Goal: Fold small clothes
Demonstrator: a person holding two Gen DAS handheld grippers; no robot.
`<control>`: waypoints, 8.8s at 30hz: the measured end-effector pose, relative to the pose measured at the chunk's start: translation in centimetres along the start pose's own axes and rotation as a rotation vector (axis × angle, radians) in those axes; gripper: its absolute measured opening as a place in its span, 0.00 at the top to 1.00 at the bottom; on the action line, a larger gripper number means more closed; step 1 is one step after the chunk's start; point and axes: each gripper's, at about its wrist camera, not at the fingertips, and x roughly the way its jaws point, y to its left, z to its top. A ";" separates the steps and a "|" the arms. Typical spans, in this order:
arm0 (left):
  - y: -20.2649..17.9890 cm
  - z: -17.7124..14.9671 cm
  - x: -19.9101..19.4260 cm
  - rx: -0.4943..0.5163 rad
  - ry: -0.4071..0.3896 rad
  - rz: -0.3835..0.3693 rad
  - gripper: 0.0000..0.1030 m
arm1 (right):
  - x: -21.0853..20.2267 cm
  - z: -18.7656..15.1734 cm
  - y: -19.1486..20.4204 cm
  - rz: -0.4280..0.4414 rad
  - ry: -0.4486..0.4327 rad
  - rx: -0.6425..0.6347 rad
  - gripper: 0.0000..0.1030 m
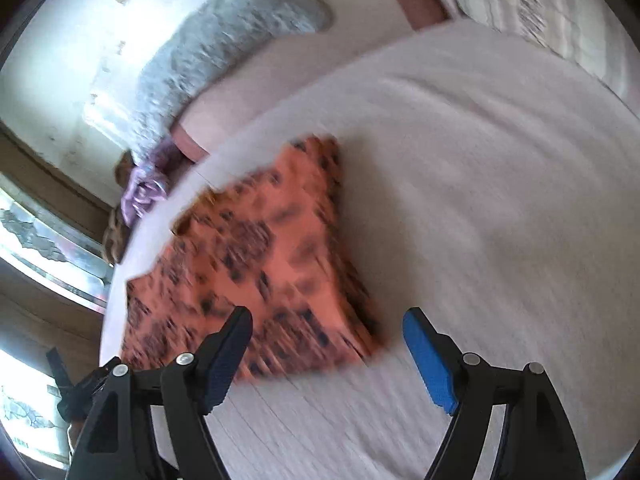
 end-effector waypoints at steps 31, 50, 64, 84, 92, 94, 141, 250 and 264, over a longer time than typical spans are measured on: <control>1.3 3.4 6.9 -0.079 0.073 -0.055 0.30 | 8.9 9.2 5.0 -0.212 0.013 -0.236 0.24; -2.2 6.9 5.1 0.034 -0.069 -0.116 0.92 | 10.7 12.3 8.3 -0.293 -0.022 -0.337 0.94; 0.0 7.4 8.7 0.013 -0.012 -0.074 0.81 | 12.8 13.1 5.3 -0.274 -0.024 -0.246 0.94; 0.2 7.7 11.4 -0.039 0.006 -0.015 0.66 | 14.2 12.9 4.2 -0.294 -0.026 -0.239 0.74; -0.6 3.6 2.4 0.016 -0.116 -0.062 0.46 | 4.5 10.0 6.5 -0.168 -0.123 -0.189 0.35; -1.3 1.5 0.8 0.020 -0.127 -0.087 0.41 | 2.9 7.6 7.3 -0.060 -0.089 -0.175 0.35; -15.9 -4.4 6.1 0.241 0.008 -0.051 0.24 | 1.5 -5.0 -2.7 0.013 -0.071 0.285 0.51; -15.3 -3.2 7.1 0.212 0.045 -0.007 0.12 | 5.0 -1.5 0.0 -0.074 -0.049 0.309 0.80; -14.4 -2.7 5.2 0.157 0.000 -0.060 0.12 | 4.3 -2.8 -0.1 0.024 -0.064 0.364 0.42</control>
